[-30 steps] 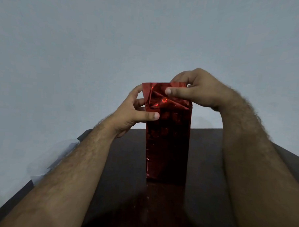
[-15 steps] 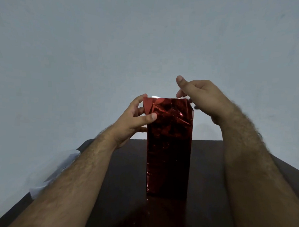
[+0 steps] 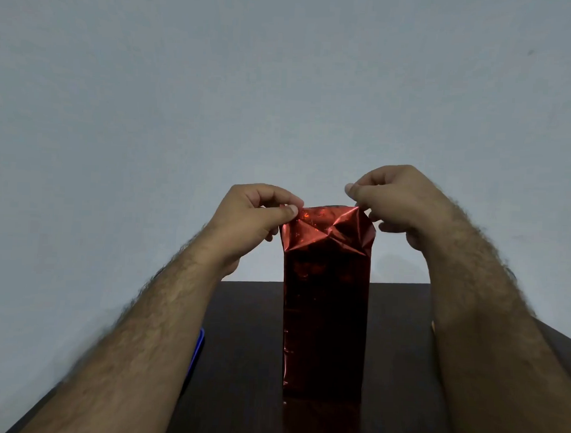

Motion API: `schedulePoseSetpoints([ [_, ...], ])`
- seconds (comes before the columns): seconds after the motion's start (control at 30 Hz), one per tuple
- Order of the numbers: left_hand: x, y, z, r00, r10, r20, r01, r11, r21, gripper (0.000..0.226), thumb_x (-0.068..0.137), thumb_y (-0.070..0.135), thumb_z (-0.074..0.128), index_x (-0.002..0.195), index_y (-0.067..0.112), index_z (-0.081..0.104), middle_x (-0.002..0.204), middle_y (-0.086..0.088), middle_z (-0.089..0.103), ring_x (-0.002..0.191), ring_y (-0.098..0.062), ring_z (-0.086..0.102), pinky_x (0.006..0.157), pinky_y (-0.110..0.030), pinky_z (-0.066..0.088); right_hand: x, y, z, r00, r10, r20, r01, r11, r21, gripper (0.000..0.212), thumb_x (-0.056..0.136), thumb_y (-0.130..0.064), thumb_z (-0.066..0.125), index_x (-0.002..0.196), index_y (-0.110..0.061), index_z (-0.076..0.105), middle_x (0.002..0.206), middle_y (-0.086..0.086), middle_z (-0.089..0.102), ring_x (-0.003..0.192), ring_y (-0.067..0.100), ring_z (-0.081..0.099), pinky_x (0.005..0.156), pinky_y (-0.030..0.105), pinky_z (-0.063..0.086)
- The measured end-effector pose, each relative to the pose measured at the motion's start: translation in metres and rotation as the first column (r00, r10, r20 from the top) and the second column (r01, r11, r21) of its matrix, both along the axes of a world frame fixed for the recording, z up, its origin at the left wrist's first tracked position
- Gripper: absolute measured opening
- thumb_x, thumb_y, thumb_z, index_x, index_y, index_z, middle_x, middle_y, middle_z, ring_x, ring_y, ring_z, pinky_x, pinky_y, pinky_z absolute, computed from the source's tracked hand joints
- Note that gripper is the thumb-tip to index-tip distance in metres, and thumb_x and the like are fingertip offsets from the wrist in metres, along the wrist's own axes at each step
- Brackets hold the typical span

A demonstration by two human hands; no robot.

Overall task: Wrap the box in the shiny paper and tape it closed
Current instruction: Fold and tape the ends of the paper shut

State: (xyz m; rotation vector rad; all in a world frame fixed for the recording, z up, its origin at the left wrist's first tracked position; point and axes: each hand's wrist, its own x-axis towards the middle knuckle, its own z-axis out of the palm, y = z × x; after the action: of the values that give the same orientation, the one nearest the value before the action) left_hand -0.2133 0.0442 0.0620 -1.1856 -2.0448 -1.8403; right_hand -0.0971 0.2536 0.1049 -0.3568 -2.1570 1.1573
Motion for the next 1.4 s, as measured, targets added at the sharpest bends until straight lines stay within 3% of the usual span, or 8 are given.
schedulePoseSetpoints([
  [0.27,0.013,0.003,0.005,0.996,0.088,-0.007,-0.087,0.991,0.102,0.014,0.101,0.010,0.068,0.095,0.017,0.078,0.099,0.003,0.077,0.091,-0.003,0.068,0.084,-0.020,0.049,0.006,-0.003,0.000,0.960,0.240,0.143,-0.217,0.963,-0.161,0.029,0.098,-0.043,0.071,0.103,-0.017,0.082,0.100,-0.003,0.073,0.079,0.016,0.066,0.086,0.045,0.063],
  [0.37,0.026,0.003,0.012,0.991,0.119,-0.054,-0.113,0.988,0.108,0.011,0.103,0.020,0.067,0.099,0.018,0.078,0.107,0.010,0.078,0.099,0.008,0.068,0.081,-0.016,0.047,0.008,0.006,0.001,0.952,0.282,0.119,-0.240,0.929,-0.283,0.064,0.092,-0.077,0.058,0.109,-0.019,0.080,0.107,0.003,0.078,0.089,0.021,0.075,0.091,0.058,0.061],
  [0.47,0.035,0.010,0.018,0.987,0.078,-0.141,-0.086,0.995,-0.050,0.027,0.096,0.048,0.074,0.090,0.022,0.081,0.094,0.002,0.079,0.097,-0.015,0.074,0.091,-0.040,0.059,0.005,0.021,-0.005,0.908,0.397,0.134,-0.334,0.878,-0.342,0.121,0.049,-0.110,0.051,0.131,-0.024,0.069,0.121,0.008,0.077,0.115,0.034,0.073,0.098,0.067,0.054],
  [0.6,0.050,0.031,0.032,0.956,0.156,-0.248,-0.246,0.888,-0.389,0.048,0.074,0.084,0.071,0.086,0.039,0.080,0.085,0.019,0.077,0.105,-0.016,0.069,0.104,-0.051,0.052,0.005,0.051,-0.026,0.788,0.578,0.211,-0.546,0.815,-0.194,0.145,0.033,-0.082,0.092,0.159,-0.049,0.030,0.148,-0.001,0.061,0.133,0.028,0.062,0.109,0.068,0.047],
  [0.77,0.070,0.060,0.057,0.960,0.207,-0.186,-0.278,0.773,-0.571,0.076,0.058,0.096,0.067,0.062,0.020,0.069,0.063,0.000,0.068,0.090,-0.031,0.072,0.102,-0.055,0.050,-0.004,0.068,-0.048,0.668,0.618,0.414,-0.627,0.767,-0.134,0.131,0.054,-0.005,0.102,0.158,-0.046,0.032,0.143,0.010,0.065,0.125,0.029,0.069,0.115,0.059,0.046],
  [1.07,0.075,0.080,0.082,0.934,0.328,-0.140,-0.340,0.701,-0.627,0.022,0.062,0.024,0.084,0.069,0.010,0.068,0.067,-0.005,0.068,0.059,-0.021,0.064,0.060,-0.028,0.047,-0.008,0.044,-0.046,0.603,0.582,0.546,-0.694,0.720,-0.001,0.072,0.071,0.000,0.093,0.134,-0.022,0.065,0.125,-0.007,0.076,0.121,0.012,0.070,0.110,0.039,0.053],
  [1.3,0.075,0.079,0.089,0.902,0.382,-0.203,-0.428,0.721,-0.545,0.034,0.073,0.047,0.078,0.074,0.013,0.081,0.068,0.004,0.078,0.094,-0.021,0.071,0.099,-0.045,0.049,-0.014,0.046,-0.046,0.597,0.527,0.605,-0.680,0.733,0.032,0.080,0.061,-0.023,0.101,0.134,-0.025,0.067,0.127,-0.012,0.076,0.127,0.012,0.066,0.120,0.042,0.042],
  [1.4,0.081,0.086,0.092,0.907,0.359,-0.222,-0.410,0.625,-0.664,0.045,0.069,0.055,0.089,0.081,0.013,0.079,0.083,-0.003,0.078,0.085,-0.022,0.070,0.080,-0.037,0.054,-0.011,0.047,-0.045,0.628,0.513,0.585,-0.647,0.762,0.026,0.086,0.060,-0.020,0.102,0.136,-0.026,0.063,0.125,-0.013,0.076,0.127,0.011,0.066,0.119,0.040,0.044],
])
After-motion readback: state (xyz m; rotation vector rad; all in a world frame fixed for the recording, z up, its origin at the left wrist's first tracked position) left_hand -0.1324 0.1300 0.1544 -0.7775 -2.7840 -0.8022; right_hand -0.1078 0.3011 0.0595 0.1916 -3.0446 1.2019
